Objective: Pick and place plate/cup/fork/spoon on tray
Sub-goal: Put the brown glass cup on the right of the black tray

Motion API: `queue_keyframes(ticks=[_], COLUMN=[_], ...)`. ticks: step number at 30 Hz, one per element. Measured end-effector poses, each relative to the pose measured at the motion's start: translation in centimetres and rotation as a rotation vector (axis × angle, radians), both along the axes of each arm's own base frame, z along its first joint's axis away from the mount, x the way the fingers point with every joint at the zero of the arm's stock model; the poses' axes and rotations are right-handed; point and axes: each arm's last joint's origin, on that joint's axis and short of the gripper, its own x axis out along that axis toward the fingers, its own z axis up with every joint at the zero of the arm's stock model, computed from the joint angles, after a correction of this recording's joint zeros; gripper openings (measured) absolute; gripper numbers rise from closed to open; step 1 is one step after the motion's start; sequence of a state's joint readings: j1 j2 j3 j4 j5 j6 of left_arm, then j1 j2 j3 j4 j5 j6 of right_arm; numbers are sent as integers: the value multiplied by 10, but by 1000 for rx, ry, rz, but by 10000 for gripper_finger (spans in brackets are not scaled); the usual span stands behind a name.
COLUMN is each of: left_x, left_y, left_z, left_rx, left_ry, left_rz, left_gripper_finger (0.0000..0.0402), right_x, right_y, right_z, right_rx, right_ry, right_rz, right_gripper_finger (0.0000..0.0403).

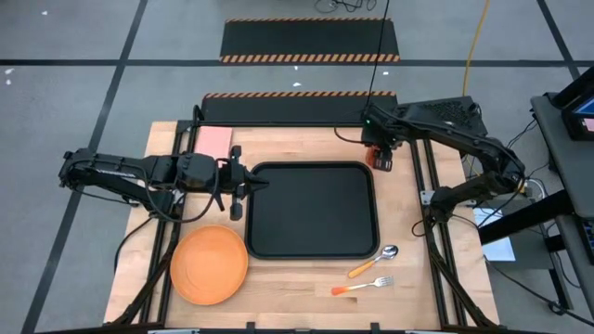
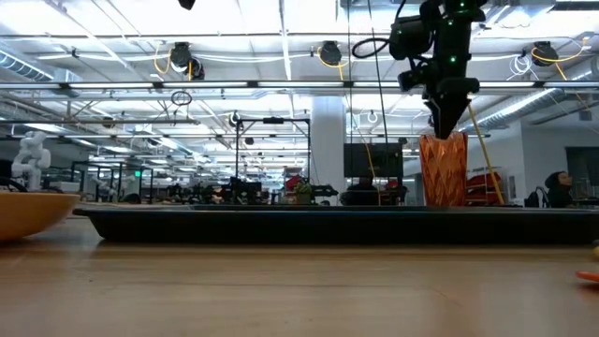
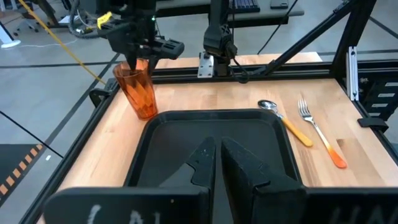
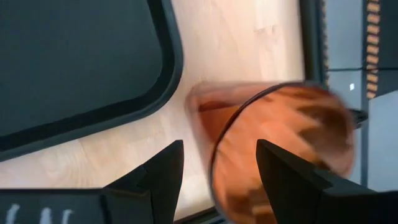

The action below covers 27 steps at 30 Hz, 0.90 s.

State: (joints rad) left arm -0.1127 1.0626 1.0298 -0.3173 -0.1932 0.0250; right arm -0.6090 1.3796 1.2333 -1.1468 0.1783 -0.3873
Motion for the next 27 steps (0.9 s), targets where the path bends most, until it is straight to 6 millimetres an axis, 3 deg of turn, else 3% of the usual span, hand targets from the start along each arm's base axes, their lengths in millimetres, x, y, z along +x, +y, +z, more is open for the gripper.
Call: queue_keyframes(ticks=[8, 19, 27], left_x=[0, 1, 1], left_y=[0, 0, 0], left_z=[0, 2, 2], left_rx=[0, -4, -6], left_ry=[-1, -22, -22], left_rz=[0, 0, 1], left_gripper_finger=[31, 31, 31], right_x=[-5, -5, -6], right_y=[3, 4, 4], right_z=[-15, -16, -16], right_rx=[36, 37, 34], right_ry=[53, 67, 70], right_rz=[7, 38, 38], right_gripper_finger=[131, 14, 14])
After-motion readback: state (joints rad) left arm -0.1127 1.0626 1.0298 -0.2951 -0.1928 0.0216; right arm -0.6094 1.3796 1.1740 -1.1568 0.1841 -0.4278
